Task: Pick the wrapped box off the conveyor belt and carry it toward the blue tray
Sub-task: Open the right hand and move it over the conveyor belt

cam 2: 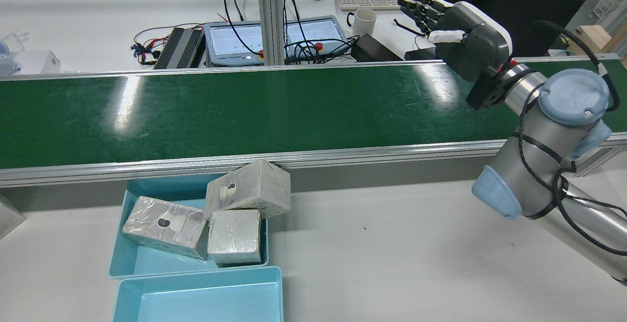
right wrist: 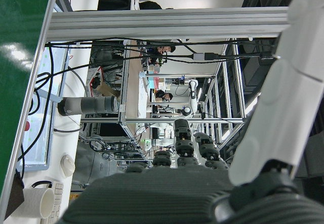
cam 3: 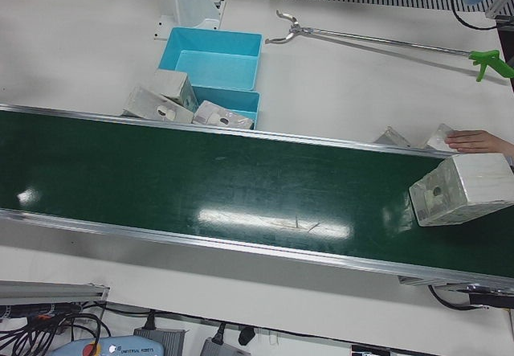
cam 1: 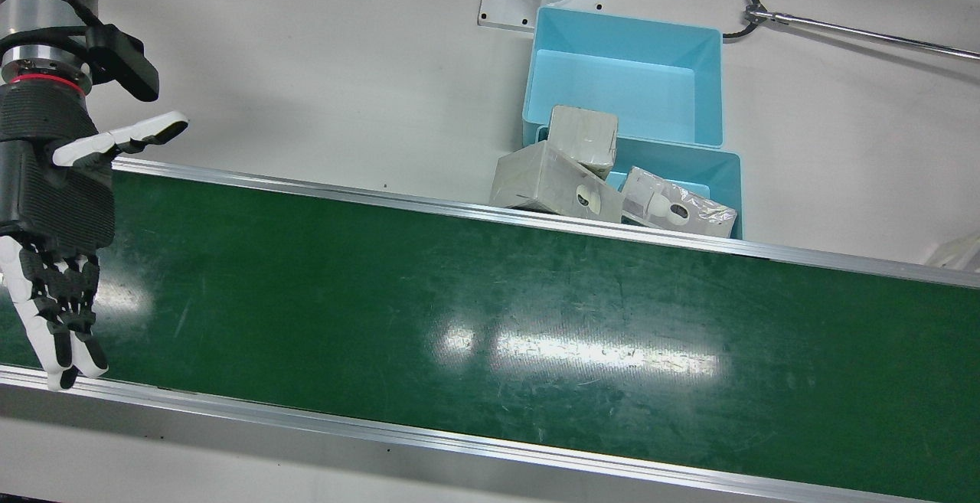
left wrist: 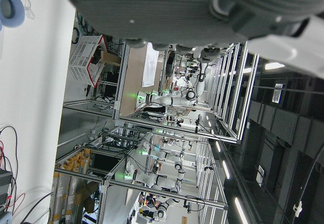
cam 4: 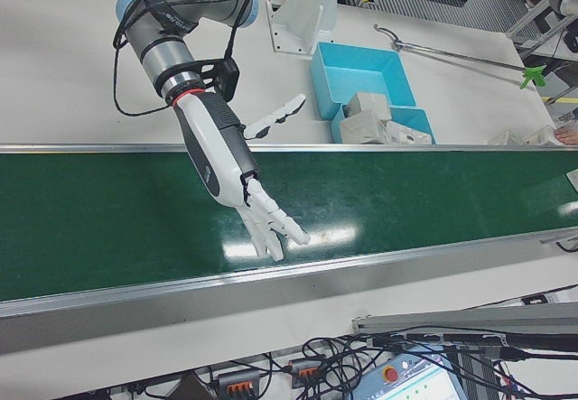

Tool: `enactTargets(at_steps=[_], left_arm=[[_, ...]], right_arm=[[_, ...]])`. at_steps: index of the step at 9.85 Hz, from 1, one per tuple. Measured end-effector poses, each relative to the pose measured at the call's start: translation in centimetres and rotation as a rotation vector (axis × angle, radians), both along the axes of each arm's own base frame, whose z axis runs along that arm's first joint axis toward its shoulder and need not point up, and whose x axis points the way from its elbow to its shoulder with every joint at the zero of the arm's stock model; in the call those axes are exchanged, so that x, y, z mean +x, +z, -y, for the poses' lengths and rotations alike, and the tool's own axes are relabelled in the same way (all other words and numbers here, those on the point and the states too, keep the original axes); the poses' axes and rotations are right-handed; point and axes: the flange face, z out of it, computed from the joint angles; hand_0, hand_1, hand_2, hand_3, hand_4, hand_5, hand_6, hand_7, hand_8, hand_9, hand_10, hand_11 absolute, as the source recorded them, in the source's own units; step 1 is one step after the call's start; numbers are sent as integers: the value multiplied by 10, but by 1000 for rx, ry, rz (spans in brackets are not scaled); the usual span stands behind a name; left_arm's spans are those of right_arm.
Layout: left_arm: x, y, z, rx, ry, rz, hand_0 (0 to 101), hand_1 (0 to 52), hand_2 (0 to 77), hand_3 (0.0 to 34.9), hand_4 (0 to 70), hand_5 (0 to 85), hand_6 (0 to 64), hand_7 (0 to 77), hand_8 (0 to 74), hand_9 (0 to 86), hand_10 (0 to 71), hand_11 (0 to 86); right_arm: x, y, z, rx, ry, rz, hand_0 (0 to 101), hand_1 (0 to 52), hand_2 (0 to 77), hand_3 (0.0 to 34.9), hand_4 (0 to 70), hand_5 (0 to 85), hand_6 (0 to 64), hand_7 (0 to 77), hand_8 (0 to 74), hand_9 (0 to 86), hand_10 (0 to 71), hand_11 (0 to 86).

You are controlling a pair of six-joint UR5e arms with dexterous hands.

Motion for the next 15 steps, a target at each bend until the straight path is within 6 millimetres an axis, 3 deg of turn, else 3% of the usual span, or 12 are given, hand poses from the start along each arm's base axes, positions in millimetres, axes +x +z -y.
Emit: enactTargets(at_steps=[3,4,5,6,7,8,9,11,12,15], left_arm=[[0,0,0,0,0,0,0,0,5,0,0,11,5,5,5,0,5,5],[0,0,0,0,0,0,0,0,5,0,0,11,5,5,5,0,5,5],[0,0,0,0,0,0,0,0,5,0,5,11,5,5,5,0,0,5],[0,0,0,0,0,0,0,0,5,0,5,11,5,5,5,0,0,5],[0,0,0,0,0,0,0,0,5,0,0,11,5,5,5,5,0,5],[0,0,0,0,0,0,0,0,11,0,0,11,0,5,5,0,0,5],[0,0,0,0,0,0,0,0,11,0,0,11,0,5,5,0,0,5],[0,0,0,0,0,0,0,0,5,0,0,11,5,5,5,5,0,5],[0,0,0,0,0,0,0,0,11,0,0,11,0,5,5,5,0,5],[0,0,0,0,0,0,0,0,5,0,0,11,0,5,5,0,5,5]], right_arm=[[-4,-7,3,13,-2,9,429,65,16,0,98,38,44,120,27,33,0,11],[-6,-10,5,32,-5,21,427,71,16,0,136,76,82,180,60,65,0,16],[-9,-13,5,51,-15,29,443,115,22,0,164,76,104,229,60,82,0,11],[-11,-15,6,64,-26,33,459,115,22,0,196,120,136,295,76,120,27,11],[-13,-17,6,73,-35,33,471,115,120,0,196,120,153,311,98,142,27,11],[-14,-17,6,77,-41,32,476,131,109,0,196,120,153,311,98,153,44,16],[-15,-18,6,80,-43,31,476,131,109,0,196,120,153,311,98,153,44,98],[-14,-17,6,80,-43,30,476,131,109,0,196,109,153,311,98,153,38,54],[-15,-16,6,78,-44,29,472,109,76,0,185,109,131,262,71,82,0,16],[-27,-22,14,78,-54,30,473,109,87,0,169,104,120,262,44,87,0,11]])
